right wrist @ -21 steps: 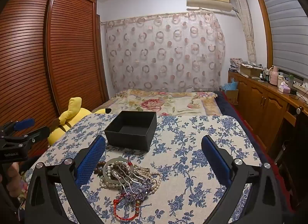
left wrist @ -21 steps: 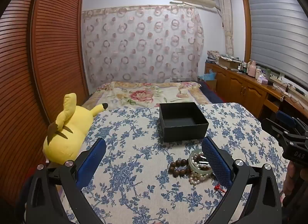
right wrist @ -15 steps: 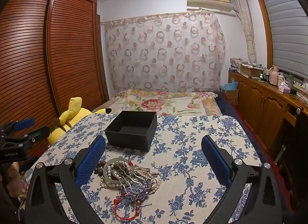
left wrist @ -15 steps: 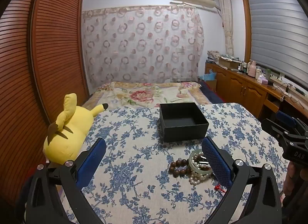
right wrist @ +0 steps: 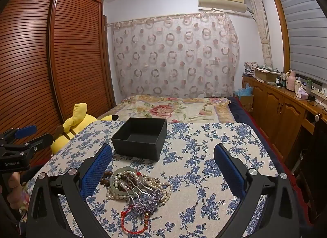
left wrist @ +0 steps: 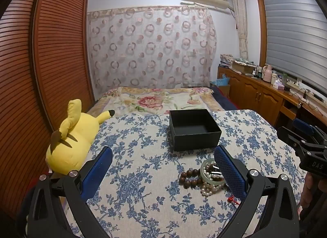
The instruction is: Organize jewelry
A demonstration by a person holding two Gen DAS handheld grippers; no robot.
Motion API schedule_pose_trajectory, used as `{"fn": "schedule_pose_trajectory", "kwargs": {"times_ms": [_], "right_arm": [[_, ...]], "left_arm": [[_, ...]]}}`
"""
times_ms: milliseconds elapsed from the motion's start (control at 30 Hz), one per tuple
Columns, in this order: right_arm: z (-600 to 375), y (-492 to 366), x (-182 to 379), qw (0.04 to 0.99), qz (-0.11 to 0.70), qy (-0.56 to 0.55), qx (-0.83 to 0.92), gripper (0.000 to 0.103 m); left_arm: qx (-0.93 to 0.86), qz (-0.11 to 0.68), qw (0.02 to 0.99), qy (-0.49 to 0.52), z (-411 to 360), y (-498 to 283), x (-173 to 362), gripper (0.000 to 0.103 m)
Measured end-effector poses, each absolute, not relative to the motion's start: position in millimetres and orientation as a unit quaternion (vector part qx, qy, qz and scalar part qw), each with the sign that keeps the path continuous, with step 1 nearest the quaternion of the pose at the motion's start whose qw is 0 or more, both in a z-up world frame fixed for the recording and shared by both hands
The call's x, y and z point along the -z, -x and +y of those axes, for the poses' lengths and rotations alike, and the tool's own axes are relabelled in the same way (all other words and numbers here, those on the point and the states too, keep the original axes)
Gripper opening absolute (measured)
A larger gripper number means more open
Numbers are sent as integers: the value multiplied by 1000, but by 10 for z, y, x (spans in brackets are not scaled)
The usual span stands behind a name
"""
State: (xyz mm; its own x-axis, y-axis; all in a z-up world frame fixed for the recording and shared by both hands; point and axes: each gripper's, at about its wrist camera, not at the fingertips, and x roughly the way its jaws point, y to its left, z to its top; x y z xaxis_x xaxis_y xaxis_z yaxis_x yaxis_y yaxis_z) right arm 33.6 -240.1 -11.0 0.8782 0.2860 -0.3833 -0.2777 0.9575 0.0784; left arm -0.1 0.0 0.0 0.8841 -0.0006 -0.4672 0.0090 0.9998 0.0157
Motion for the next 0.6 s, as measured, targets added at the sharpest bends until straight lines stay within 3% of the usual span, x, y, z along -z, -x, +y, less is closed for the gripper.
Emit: {"fn": "schedule_pose_trajectory", "kwargs": {"times_ms": [600], "right_arm": [[-2399, -338, 123, 969, 200, -10, -146, 101]], "left_arm": [[2, 240, 971, -8, 1, 3, -1, 97]]}}
